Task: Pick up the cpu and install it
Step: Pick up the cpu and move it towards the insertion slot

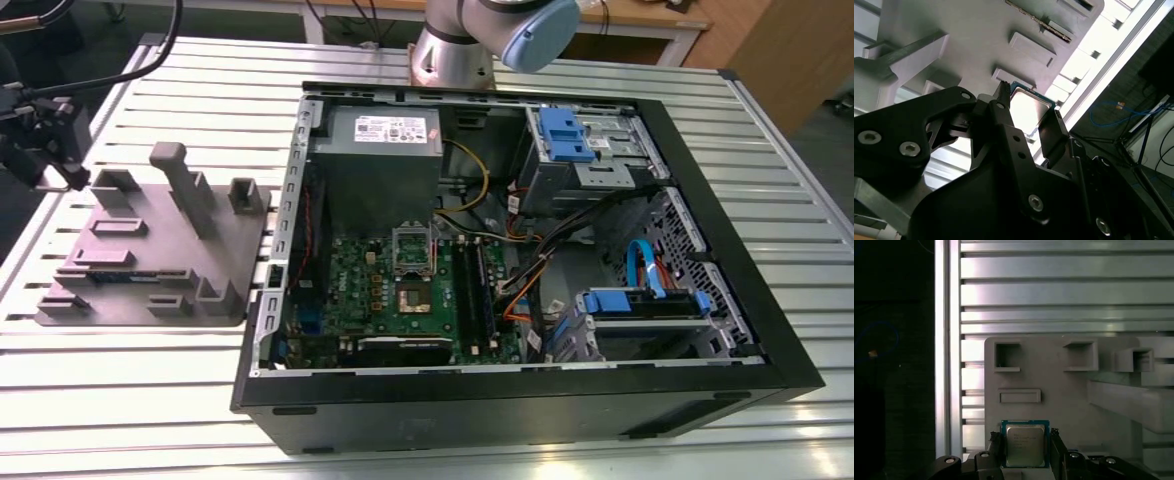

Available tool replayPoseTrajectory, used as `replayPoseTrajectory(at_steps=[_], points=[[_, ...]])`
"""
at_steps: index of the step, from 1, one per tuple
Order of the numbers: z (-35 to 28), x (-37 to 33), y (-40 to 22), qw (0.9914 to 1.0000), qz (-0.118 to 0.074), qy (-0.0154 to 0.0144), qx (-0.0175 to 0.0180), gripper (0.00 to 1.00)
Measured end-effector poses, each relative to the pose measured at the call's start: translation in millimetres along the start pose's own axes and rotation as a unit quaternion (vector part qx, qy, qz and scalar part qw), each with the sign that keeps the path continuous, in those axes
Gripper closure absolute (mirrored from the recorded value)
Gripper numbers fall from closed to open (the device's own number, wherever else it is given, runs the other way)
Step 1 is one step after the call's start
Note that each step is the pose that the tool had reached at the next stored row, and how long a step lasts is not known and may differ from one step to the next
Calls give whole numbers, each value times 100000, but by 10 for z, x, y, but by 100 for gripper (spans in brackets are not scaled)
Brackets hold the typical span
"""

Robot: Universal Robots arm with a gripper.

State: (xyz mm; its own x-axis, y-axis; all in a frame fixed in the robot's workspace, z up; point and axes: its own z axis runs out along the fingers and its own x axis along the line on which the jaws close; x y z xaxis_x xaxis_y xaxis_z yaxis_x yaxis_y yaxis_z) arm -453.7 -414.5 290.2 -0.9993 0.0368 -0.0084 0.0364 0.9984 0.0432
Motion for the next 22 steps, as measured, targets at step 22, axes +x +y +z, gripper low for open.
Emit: replayPoseTrajectory(at_steps=[22], points=[[-69,-1,3,100000,2,6,4,53]])
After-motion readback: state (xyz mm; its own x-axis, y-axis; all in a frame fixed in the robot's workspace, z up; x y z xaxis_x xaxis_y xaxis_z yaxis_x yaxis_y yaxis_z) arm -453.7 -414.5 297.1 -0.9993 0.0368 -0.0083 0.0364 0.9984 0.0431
